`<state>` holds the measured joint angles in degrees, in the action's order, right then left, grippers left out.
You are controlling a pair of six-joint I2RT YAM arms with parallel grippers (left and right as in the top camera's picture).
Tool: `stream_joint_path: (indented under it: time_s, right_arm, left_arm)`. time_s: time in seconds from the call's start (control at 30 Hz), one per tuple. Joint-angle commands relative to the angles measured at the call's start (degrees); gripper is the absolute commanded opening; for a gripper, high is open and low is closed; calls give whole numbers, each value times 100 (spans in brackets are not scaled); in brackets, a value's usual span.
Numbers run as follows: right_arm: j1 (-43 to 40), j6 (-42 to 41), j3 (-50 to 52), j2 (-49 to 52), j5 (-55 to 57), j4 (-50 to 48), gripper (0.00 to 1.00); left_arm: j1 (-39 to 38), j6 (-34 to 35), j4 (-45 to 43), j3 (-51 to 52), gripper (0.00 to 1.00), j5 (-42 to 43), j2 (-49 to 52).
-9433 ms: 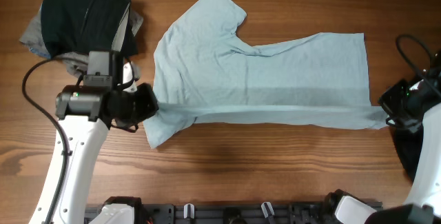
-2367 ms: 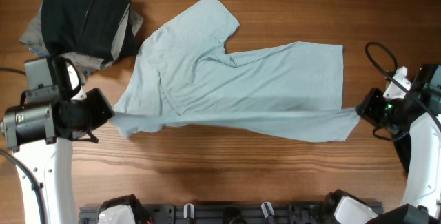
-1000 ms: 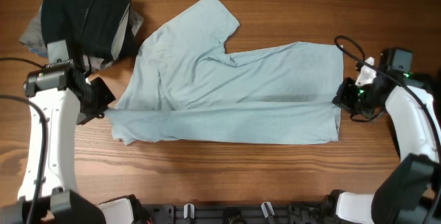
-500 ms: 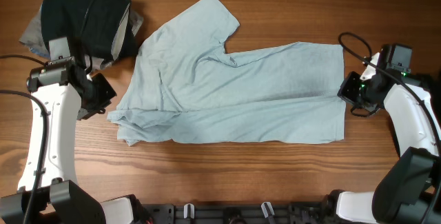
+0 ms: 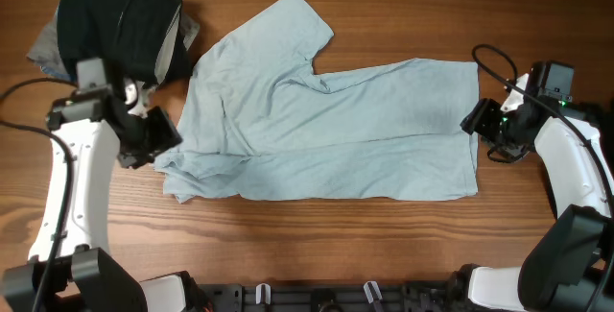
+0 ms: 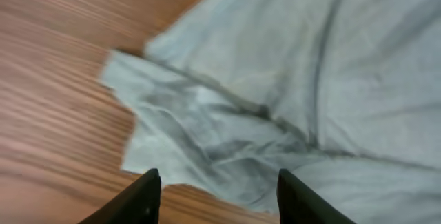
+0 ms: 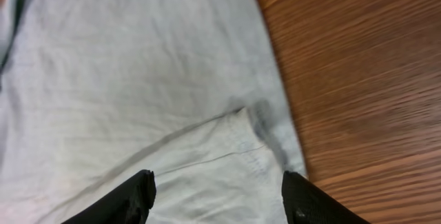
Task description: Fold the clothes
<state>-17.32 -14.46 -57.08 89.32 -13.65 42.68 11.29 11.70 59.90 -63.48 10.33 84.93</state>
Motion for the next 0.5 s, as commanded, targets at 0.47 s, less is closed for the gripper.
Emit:
stream_joint_path:
  time_s: [0.47]
  right_arm:
    - [2, 96, 0, 70, -313, 195, 68]
  left_arm:
    - [-695, 55, -946, 1034, 39, -367, 964]
